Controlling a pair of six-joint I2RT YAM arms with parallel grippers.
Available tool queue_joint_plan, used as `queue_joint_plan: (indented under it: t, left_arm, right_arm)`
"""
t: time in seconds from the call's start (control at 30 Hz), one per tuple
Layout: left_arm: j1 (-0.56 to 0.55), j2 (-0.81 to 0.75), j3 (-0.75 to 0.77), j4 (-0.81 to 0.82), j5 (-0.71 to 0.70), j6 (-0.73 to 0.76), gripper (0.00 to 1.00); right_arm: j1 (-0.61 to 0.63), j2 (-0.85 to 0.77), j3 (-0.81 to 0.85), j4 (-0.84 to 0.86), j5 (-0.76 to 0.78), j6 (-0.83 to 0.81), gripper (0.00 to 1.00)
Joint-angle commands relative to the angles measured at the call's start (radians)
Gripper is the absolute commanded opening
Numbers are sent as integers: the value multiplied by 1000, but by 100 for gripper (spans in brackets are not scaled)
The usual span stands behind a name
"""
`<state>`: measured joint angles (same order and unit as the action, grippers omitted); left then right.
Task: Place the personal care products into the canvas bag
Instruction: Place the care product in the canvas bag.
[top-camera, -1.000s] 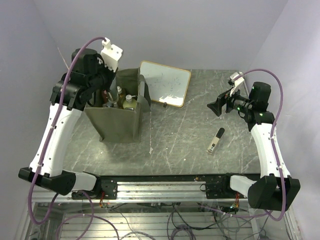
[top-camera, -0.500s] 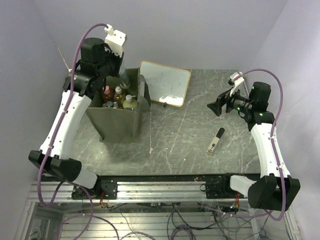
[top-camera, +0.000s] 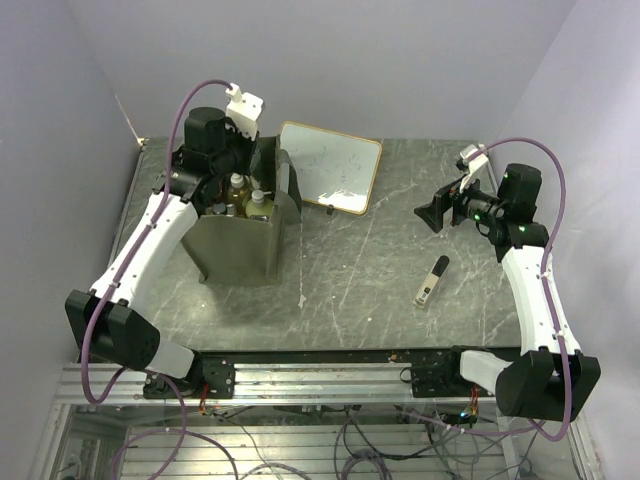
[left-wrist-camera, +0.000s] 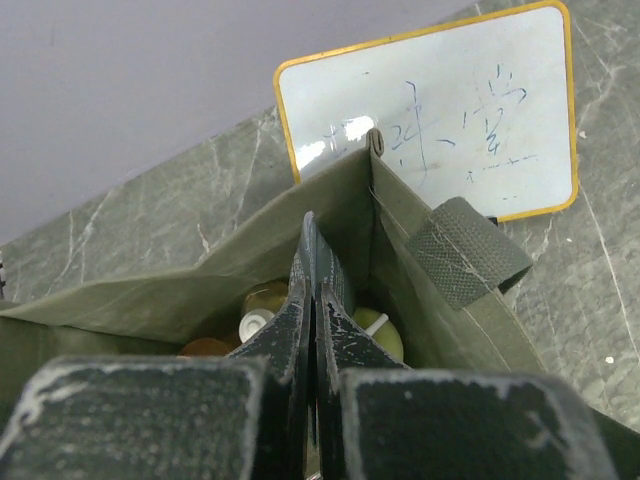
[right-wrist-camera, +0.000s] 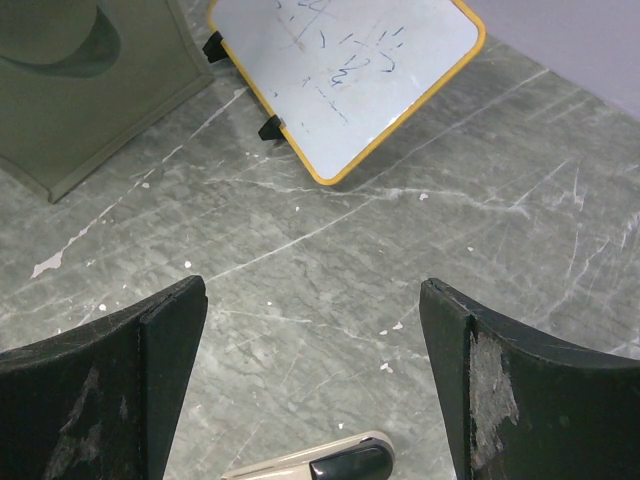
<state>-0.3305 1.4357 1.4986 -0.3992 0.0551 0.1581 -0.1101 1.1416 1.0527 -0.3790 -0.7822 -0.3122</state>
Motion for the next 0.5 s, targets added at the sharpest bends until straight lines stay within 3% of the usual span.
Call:
queue_joint_plan:
  t: [0.0,0.47]
  left_arm:
    - [5,-54,-30,184,37,-22,7]
    - [4,19,-113,236,108,42,7]
  right_arm:
    - [-4,2,-11,-4,-9,-9,88]
    - [-4,12,-11,-5,-15,-10,88]
